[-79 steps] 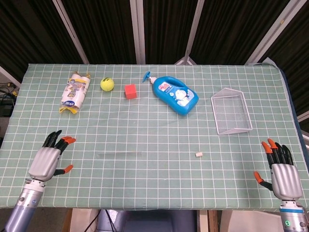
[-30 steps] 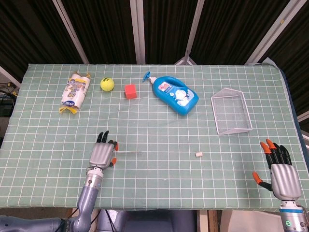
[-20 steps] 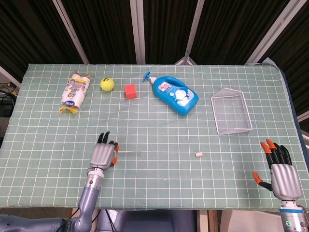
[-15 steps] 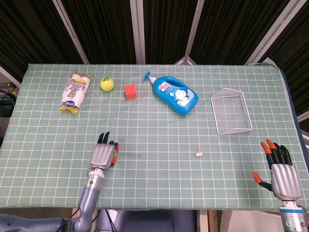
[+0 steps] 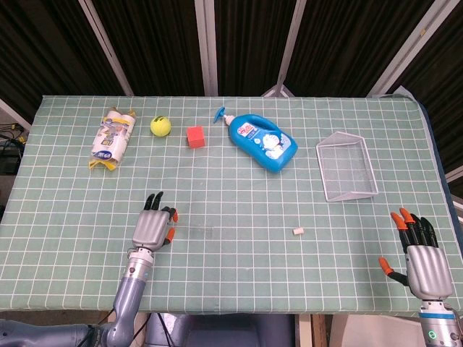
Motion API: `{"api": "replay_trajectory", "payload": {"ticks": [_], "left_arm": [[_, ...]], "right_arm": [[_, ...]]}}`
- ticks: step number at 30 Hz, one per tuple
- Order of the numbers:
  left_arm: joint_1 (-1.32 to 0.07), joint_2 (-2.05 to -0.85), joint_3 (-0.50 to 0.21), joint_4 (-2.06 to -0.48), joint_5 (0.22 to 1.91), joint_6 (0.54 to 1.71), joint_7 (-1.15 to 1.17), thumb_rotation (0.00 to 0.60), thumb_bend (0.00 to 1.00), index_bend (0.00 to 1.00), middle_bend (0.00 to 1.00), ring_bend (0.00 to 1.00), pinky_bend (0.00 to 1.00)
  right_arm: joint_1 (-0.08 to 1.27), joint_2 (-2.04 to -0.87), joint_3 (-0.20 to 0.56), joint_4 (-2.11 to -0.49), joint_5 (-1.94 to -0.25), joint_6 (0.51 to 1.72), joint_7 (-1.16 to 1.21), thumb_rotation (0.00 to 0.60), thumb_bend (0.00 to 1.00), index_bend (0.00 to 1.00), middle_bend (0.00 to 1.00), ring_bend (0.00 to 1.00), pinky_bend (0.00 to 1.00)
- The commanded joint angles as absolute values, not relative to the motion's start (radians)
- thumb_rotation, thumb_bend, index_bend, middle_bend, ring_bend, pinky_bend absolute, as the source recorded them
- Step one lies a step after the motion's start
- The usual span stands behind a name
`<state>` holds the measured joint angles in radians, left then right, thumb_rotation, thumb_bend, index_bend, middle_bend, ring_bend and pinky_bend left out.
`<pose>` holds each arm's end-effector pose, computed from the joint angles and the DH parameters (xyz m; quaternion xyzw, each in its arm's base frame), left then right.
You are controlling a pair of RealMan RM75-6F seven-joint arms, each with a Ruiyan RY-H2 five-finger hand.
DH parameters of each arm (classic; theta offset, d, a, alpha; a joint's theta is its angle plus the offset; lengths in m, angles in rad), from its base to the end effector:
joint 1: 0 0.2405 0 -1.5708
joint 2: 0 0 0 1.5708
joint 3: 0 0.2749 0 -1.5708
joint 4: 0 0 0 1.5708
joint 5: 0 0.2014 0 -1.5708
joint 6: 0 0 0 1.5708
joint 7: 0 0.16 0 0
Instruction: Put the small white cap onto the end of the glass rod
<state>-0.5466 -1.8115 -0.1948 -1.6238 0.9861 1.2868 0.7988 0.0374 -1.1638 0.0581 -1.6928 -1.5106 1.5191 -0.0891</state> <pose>-0.1520 0.2963 -0.0566 -0.6796 -0.4134 -0.3375 0.5034 -0.3102 -0.1831 0.1596 0.5752 -0.3986 0.3999 0.5919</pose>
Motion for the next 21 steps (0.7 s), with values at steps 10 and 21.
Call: {"api": "replay_trajectory", "payload": {"ticks": [10,21], "left_arm": [[-0.555,-1.743,-0.186,-1.609,1.125,1.243,0.605,0.600,0.63,0.51,0.44,0.04,0.00],[-0.566,-1.670,-0.206,-1.599,1.227,1.204,0.387,0.600,0.63,0.51,0.44,0.04,0.00]], "right_arm": [[0.037,-1.166,0.056,-1.693,-1.521,1.524,-0.092,0.600,0.29,0.00,0.00,0.00,0.00],[0.091,-1.184,0.074,-1.710,-1.502,1.445,-0.137,0.600,0.29,0.00,0.00,0.00,0.00]]}}
